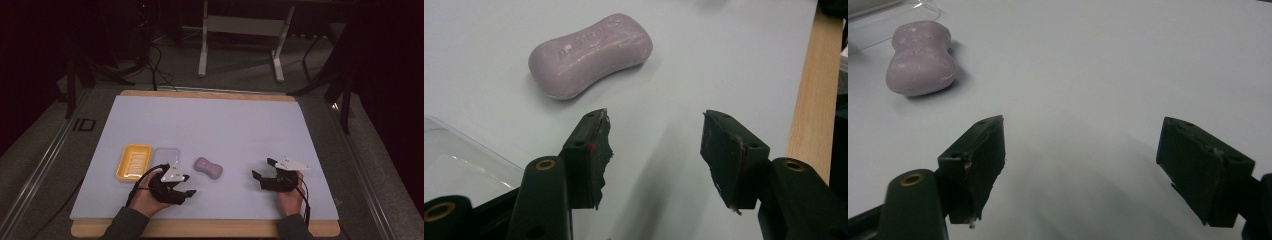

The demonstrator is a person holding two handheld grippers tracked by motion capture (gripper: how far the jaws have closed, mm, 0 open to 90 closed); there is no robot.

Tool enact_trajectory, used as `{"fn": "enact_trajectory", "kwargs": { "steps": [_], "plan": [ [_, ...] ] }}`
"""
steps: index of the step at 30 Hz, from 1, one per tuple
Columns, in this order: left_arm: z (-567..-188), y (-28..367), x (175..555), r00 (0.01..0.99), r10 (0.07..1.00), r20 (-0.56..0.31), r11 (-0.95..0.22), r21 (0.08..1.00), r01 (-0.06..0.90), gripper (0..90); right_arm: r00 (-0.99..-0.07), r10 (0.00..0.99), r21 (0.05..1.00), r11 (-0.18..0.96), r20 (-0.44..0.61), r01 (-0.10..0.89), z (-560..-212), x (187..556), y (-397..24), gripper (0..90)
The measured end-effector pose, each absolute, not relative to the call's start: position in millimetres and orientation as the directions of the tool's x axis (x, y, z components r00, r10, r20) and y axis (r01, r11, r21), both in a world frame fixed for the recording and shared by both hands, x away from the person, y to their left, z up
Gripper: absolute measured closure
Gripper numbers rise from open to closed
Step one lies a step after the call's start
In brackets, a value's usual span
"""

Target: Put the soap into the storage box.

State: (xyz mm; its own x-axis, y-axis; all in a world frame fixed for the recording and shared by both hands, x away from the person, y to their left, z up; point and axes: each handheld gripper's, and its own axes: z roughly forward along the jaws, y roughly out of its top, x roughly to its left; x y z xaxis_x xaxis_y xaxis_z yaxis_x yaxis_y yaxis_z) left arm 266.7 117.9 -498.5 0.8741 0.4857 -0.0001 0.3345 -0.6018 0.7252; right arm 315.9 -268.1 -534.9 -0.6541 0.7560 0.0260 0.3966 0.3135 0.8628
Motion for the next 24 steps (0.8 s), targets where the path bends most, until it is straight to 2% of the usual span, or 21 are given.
{"fn": "enact_trajectory", "kwargs": {
  "steps": [17,19,20,24],
  "plan": [
    [-478,108,285,0.909,0.416,0.014,-0.631,0.725,0.277,45.3,-0.671,0.741,0.849,0.355,-0.001,0.391,-535,316,-264,19.2],
    [-478,107,287,0.912,0.411,0.010,-0.630,0.726,0.276,46.1,-0.672,0.740,0.849,0.357,-0.003,0.390,-535,316,-264,19.2],
    [-476,106,289,0.921,0.389,0.001,-0.631,0.729,0.266,50.9,-0.673,0.740,0.848,0.360,-0.005,0.390,-536,316,-264,19.1],
    [-474,103,294,0.922,0.387,0.003,-0.632,0.729,0.263,50.3,-0.673,0.740,0.848,0.358,-0.003,0.391,-536,316,-264,19.2]
  ]
}}
